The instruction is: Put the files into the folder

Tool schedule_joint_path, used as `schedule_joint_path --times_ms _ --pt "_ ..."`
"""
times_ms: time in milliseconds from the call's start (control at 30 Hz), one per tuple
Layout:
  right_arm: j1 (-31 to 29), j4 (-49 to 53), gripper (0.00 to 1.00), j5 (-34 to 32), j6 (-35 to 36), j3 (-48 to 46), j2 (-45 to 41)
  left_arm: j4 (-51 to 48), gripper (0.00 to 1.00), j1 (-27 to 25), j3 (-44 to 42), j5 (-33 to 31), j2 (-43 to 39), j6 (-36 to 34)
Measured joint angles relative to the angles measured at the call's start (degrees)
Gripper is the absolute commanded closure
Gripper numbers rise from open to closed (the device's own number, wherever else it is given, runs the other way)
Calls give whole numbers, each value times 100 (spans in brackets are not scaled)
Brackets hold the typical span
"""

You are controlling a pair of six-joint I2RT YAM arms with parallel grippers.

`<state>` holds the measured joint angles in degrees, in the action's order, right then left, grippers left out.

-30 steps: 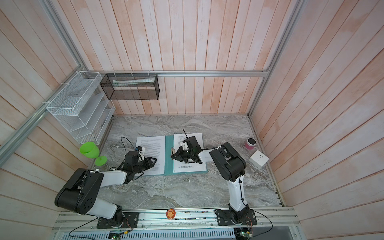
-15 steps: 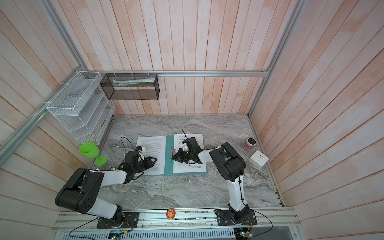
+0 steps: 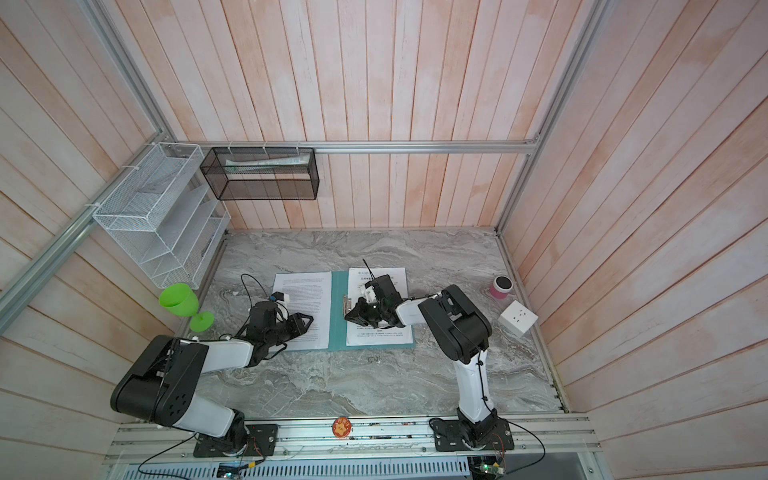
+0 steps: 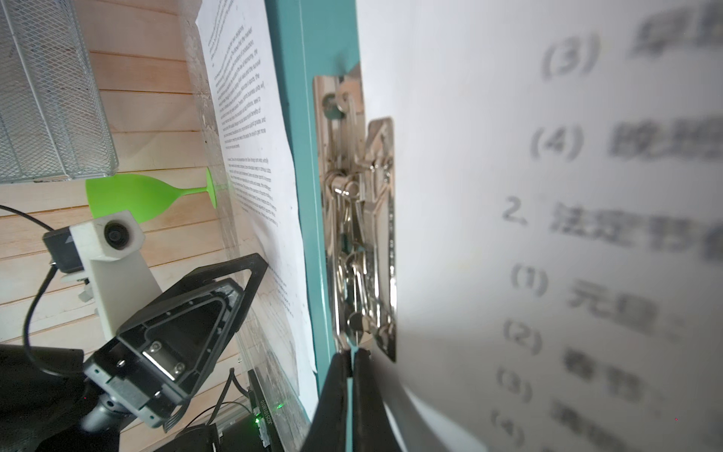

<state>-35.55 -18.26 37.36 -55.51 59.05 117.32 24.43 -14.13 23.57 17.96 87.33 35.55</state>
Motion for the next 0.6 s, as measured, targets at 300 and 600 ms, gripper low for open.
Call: schedule_joint_path --times_ms 300,600 --pt "-72 452 96 -177 238 289 50 68 55 2 33 2 76 2" --pt "-214 1058 100 -616 509 811 166 243 57 37 44 11 195 7"
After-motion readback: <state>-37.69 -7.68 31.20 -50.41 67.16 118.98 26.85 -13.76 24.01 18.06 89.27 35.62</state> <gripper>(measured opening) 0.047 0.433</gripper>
